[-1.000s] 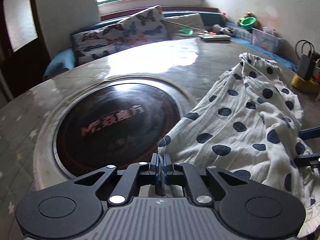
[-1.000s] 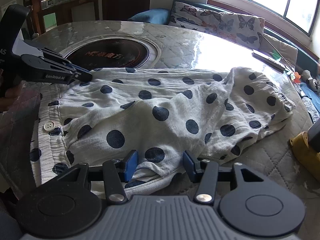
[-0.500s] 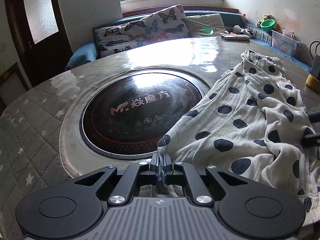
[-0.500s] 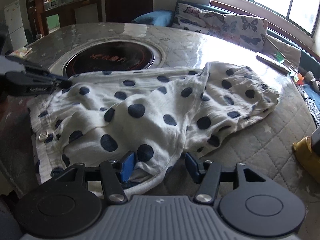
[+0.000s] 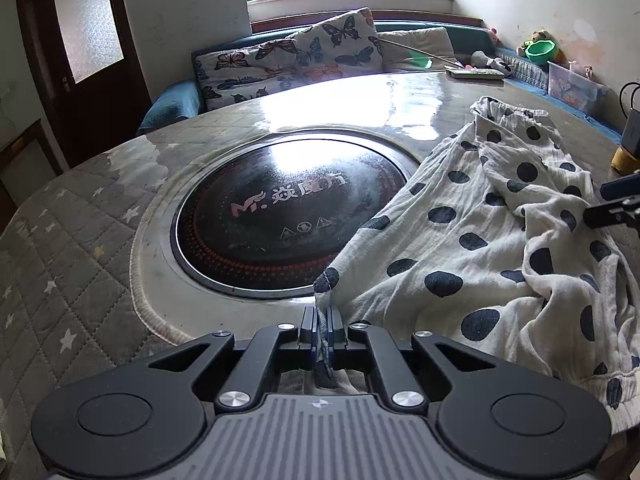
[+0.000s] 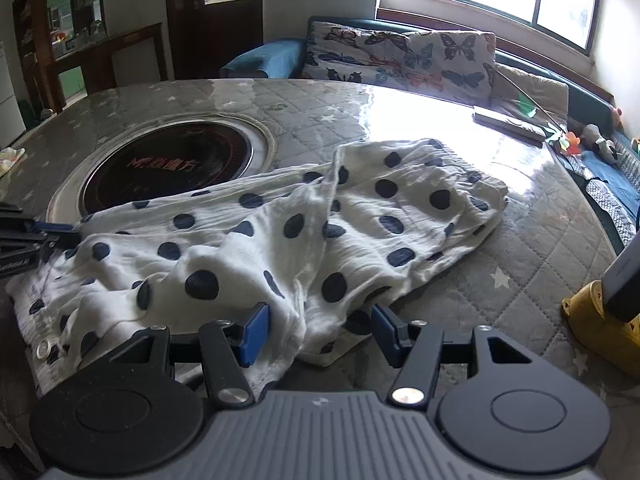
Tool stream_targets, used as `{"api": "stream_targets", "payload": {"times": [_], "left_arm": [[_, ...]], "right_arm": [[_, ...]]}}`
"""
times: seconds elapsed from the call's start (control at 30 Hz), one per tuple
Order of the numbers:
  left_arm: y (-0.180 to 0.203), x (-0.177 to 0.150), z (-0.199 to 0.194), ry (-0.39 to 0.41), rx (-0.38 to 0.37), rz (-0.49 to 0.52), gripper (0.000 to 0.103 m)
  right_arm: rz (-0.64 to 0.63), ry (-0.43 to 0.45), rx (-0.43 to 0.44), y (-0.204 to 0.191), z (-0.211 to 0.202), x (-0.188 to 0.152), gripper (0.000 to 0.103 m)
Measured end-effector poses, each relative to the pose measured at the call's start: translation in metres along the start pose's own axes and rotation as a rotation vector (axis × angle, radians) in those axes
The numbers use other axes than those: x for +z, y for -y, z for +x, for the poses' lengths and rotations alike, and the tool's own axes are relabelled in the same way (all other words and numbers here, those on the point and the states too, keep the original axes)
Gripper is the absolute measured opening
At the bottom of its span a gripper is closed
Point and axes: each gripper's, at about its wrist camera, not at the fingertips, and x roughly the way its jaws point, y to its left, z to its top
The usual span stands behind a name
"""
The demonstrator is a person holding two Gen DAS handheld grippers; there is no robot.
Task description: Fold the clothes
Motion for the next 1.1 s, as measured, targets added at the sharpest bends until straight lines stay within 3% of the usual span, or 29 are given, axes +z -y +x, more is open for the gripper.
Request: {"api": "stream_targets", "payload": {"times": [0.5, 0.8, 1.0, 1.1], "left_arm": [[-0.005, -0.012, -0.012, -0.009, 0.023, -0.027, 0.006], [-0.003, -0.012, -0.011, -0.013, 0.03, -0.021, 0.006], [-0.005, -0.012, -0.011, -0.011, 0.027, -0.026, 0.006], [-0.005, -0.012, -0.011, -0.014, 0.026, -0.028, 0.006]], "right_arm": [[0.103, 0.049, -0.055, 0.044, 0.011, 0.009, 0.057], [0.149, 0.065, -0.049, 0.062, 0.024, 0.02, 0.048], [0.114, 0.099, 0.026, 0.05, 0.024, 0.033, 0.048], [0.093, 0.085, 0.063, 0.039, 0.035, 0.042, 0.041]]}}
